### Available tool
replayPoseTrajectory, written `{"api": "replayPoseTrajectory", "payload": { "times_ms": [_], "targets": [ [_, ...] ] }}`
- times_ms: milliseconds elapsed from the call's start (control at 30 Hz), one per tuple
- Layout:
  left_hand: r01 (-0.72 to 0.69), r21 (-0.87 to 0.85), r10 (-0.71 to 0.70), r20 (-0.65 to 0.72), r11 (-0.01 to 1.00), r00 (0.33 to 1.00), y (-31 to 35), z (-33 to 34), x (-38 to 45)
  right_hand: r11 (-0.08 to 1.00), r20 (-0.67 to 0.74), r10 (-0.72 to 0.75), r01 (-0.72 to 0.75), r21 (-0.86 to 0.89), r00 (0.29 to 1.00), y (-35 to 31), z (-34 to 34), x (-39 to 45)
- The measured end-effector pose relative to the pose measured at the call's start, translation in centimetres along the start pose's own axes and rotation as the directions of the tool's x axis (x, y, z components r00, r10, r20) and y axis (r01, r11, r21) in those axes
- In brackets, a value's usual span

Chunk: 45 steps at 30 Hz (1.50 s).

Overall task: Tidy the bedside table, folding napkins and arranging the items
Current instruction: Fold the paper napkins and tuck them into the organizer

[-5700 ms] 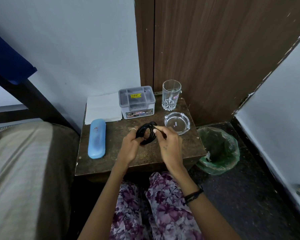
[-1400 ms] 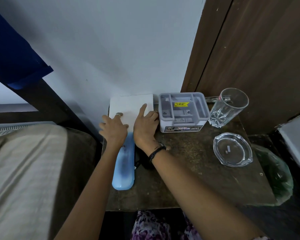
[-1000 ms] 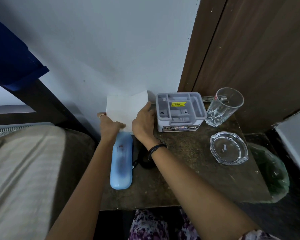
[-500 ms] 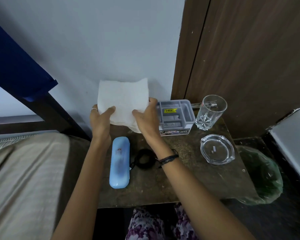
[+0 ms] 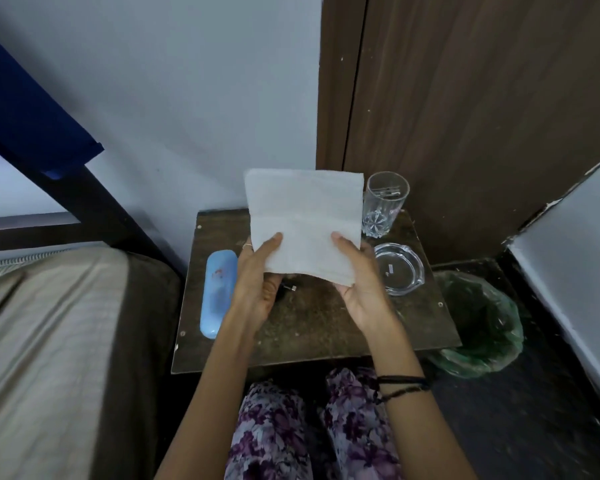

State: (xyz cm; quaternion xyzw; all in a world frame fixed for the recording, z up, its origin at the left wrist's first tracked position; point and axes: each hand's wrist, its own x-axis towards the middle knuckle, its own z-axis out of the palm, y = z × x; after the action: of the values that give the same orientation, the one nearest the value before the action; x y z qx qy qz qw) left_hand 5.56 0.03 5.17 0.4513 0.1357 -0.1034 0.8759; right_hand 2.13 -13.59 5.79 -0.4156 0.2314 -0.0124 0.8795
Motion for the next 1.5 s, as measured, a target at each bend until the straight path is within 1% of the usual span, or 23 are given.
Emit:
{"api": "replayPoseTrajectory", "payload": {
  "times_ms": [67, 133, 233, 300, 400, 467, 533, 600, 633, 733, 933, 1100, 1167, 1233, 1300, 1333, 1433, 1500],
  "targets": [
    [0.001, 0.096, 0.000, -0.014, 0.995, 1.000, -0.6, 0.1, -0.6, 0.988, -0.087, -0.102, 0.091, -0.124, 0.991, -0.9, -1.1, -0.4],
    [-0.002, 0.260, 0.013, -0.039, 0.966, 0.999, -1.3, 0.2, -1.2, 0.948, -0.111, -0.202, 0.166, -0.271, 0.973, -1.4, -2.5, -0.7],
    [-0.056, 0.500, 0.092, -0.046, 0.864, 0.995, -3.0, -0.1, -2.2, 0.878, -0.115, -0.297, 0.224, -0.422, 0.948, -1.3, -4.8, -1.1],
    [-0.091, 0.607, 0.127, -0.017, 0.790, 0.992, -4.6, -0.5, -3.0, 0.829, -0.112, -0.296, 0.197, -0.524, 0.949, -0.8, -6.2, -1.2],
    [-0.048, 0.768, 0.062, 0.010, 0.639, 0.998, -7.2, -1.4, -4.3, 0.686, -0.105, -0.251, 0.100, -0.720, 0.962, 0.5, -7.9, -1.3],
    [-0.024, 0.852, 0.033, 0.008, 0.524, 0.999, -8.7, -2.2, -5.1, 0.588, -0.073, -0.256, 0.095, -0.803, 0.964, 1.5, -8.6, -1.7],
    [-0.014, 0.881, 0.039, -0.005, 0.474, 0.999, -9.7, -2.8, -5.8, 0.498, -0.046, -0.282, 0.105, -0.861, 0.958, 2.4, -9.1, -1.9],
    [-0.006, 0.883, 0.051, -0.020, 0.470, 0.999, -10.1, -3.0, -6.1, 0.430, -0.028, -0.315, 0.116, -0.895, 0.949, 3.1, -9.5, -2.1],
    [-0.006, 0.882, 0.056, -0.023, 0.471, 0.998, -10.2, -3.0, -6.2, 0.414, -0.024, -0.330, 0.122, -0.902, 0.943, 3.3, -9.6, -2.2],
    [-0.028, 0.887, 0.096, -0.018, 0.462, 0.995, -10.5, -3.0, -6.0, 0.397, -0.009, -0.350, 0.140, -0.907, 0.937, 3.8, -9.7, -1.9],
    [-0.053, 0.933, 0.229, -0.031, 0.356, 0.973, -10.4, -4.1, -4.6, 0.327, 0.053, -0.337, 0.169, -0.930, 0.940, 5.1, -8.7, -0.5],
    [-0.037, 0.964, 0.303, -0.047, 0.264, 0.952, -10.0, -4.5, -4.4, 0.304, 0.072, -0.332, 0.179, -0.936, 0.941, 5.7, -7.9, 0.3],
    [-0.034, 0.958, 0.309, -0.058, 0.284, 0.949, -9.8, -4.3, -4.5, 0.333, 0.072, -0.339, 0.191, -0.923, 0.938, 5.7, -7.9, 0.3],
    [-0.043, 0.947, 0.316, -0.063, 0.318, 0.947, -9.7, -4.2, -4.6, 0.345, 0.047, -0.386, 0.191, -0.919, 0.921, 5.4, -7.9, 0.2],
    [-0.034, 0.943, 0.304, -0.072, 0.330, 0.950, -9.8, -4.2, -4.5, 0.315, 0.034, -0.427, 0.184, -0.931, 0.904, 5.3, -8.0, 0.2],
    [-0.026, 0.947, 0.294, -0.073, 0.320, 0.953, -9.8, -4.2, -4.4, 0.292, 0.039, -0.429, 0.180, -0.939, 0.902, 5.3, -8.1, 0.2],
    [-0.032, 0.954, 0.270, -0.052, 0.299, 0.962, -9.7, -4.4, -4.5, 0.244, 0.079, -0.395, 0.187, -0.951, 0.915, 5.4, -8.4, 0.1],
    [-0.048, 0.948, 0.266, -0.040, 0.316, 0.963, -9.6, -4.5, -4.7, 0.251, 0.095, -0.379, 0.202, -0.947, 0.920, 5.4, -8.7, -0.2]
  ]
}}
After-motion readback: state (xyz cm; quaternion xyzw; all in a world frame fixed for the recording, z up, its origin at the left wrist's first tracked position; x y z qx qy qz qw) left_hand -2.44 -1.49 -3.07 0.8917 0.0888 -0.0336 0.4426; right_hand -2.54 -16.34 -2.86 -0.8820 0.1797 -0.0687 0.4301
